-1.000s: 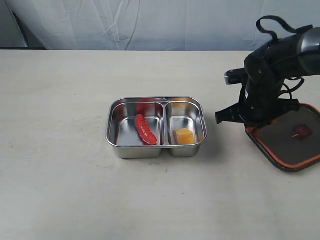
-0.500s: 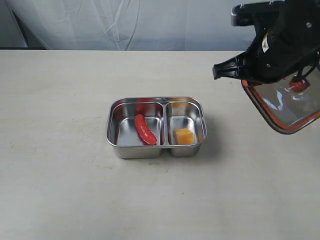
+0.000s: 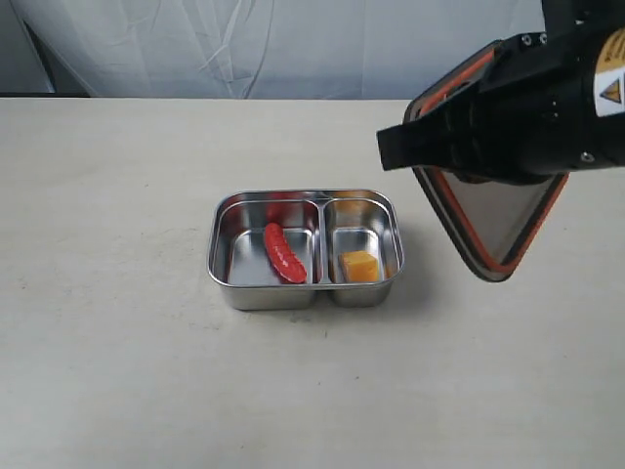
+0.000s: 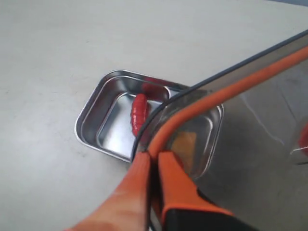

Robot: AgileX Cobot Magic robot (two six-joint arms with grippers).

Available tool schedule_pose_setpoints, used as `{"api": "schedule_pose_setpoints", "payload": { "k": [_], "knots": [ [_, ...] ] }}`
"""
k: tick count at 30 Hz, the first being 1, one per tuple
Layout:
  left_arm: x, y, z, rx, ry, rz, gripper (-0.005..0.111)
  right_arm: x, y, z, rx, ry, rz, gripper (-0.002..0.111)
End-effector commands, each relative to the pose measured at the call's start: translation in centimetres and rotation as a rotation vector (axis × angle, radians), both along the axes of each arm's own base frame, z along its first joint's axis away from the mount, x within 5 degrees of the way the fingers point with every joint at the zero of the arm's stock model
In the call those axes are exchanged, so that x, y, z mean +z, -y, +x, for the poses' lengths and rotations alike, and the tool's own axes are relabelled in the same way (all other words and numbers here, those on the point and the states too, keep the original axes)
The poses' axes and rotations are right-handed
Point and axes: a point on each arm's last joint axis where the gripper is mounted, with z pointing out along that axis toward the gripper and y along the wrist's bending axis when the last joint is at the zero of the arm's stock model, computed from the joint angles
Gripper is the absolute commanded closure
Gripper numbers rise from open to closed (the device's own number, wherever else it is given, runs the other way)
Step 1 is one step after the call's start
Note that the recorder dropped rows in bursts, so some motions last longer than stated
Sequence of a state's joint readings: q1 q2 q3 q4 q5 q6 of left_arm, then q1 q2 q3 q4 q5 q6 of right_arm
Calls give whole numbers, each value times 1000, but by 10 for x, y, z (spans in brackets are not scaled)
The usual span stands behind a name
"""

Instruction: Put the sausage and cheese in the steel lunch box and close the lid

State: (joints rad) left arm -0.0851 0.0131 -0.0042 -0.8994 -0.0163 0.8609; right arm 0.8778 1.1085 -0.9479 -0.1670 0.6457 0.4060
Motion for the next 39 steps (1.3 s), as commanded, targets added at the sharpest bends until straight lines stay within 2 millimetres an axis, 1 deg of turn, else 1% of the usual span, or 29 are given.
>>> {"api": "schedule_pose_setpoints", "payload": {
  "k": [1,2,3,5,7,9,13,19,23,25,27,28,30,33,35,36,39],
  "knots": [
    [-1,1,0,-20,-9,-119,107,4,2,-21,65,24,129,108],
    [-2,2,-1,-52,-37,-291,107,7,0,-26,88,27,170,108],
    [-3,4,-1,-84,-64,-508,107,11,-4,-30,120,41,224,108],
    [-3,8,-1,-148,-112,-730,107,16,-12,-35,153,51,304,108],
    [-4,14,-3,-217,-155,-830,107,20,-20,-39,180,59,373,108],
    [-3,19,-4,-267,-179,-894,107,21,-32,-44,220,70,420,108],
    [-2,23,-5,-330,-207,-956,107,14,-55,-54,296,69,454,108],
    [-2,30,-8,-399,-237,-925,107,3,-94,-64,362,67,563,108],
    [-1,33,-10,-438,-218,-788,107,0,-121,-72,406,47,566,108],
    [0,34,-10,-447,-204,-796,106,1,-133,-76,428,41,568,108],
    [3,34,-10,-463,-189,-836,101,4,-144,-79,446,38,574,108],
    [4,35,-11,-480,-181,-821,98,5,-150,-80,453,38,578,108],
    [4,39,-14,-528,-155,-688,86,7,-160,-81,467,39,569,108],
    [5,46,-18,-606,-100,-476,60,7,-171,-79,472,35,549,108],
    [6,47,-19,-616,-80,-427,48,5,-176,-78,474,32,534,108],
    [7,47,-19,-610,-73,-417,44,4,-178,-77,475,31,528,108],
    [9,46,-19,-598,-57,-393,44,3,-179,-77,481,42,528,108]
  ]
}}
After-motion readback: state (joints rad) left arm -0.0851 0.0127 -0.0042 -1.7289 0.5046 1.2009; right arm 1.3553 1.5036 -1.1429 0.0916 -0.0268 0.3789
